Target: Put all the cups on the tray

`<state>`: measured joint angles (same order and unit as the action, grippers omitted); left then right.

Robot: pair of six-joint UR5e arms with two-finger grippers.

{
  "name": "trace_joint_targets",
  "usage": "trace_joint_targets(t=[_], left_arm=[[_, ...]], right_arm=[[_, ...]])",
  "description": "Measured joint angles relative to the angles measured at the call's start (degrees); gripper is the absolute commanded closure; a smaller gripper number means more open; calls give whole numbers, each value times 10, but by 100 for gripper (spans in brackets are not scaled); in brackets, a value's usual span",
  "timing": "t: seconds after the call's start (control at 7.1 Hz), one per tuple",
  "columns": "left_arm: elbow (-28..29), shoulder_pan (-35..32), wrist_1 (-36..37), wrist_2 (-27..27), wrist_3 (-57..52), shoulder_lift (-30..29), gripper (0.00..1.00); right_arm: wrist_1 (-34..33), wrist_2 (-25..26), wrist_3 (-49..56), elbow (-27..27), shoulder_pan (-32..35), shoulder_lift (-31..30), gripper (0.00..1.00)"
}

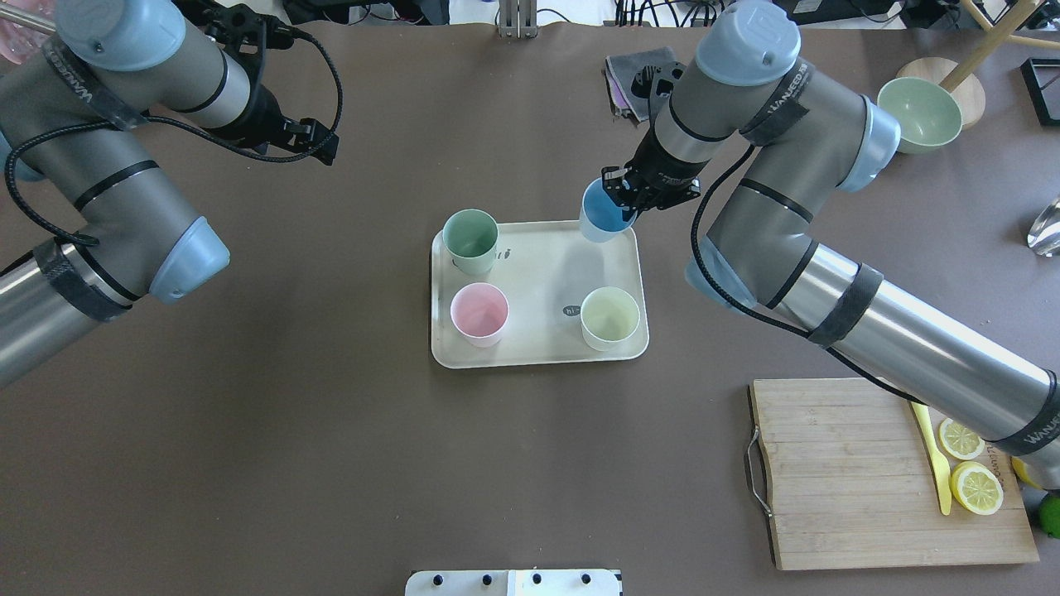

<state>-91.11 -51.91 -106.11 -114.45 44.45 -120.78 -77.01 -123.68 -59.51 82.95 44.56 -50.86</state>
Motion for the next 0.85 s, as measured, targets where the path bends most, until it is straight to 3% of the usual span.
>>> trace_joint_targets(t=[0.14, 0.85], left_arm=[[-2, -3, -1, 0, -4, 8, 2], [-31, -31, -4, 0, -28, 38, 2]], right_arm=[[0, 5, -1, -4, -9, 1, 1], [4, 4, -27, -11, -2, 11, 0]])
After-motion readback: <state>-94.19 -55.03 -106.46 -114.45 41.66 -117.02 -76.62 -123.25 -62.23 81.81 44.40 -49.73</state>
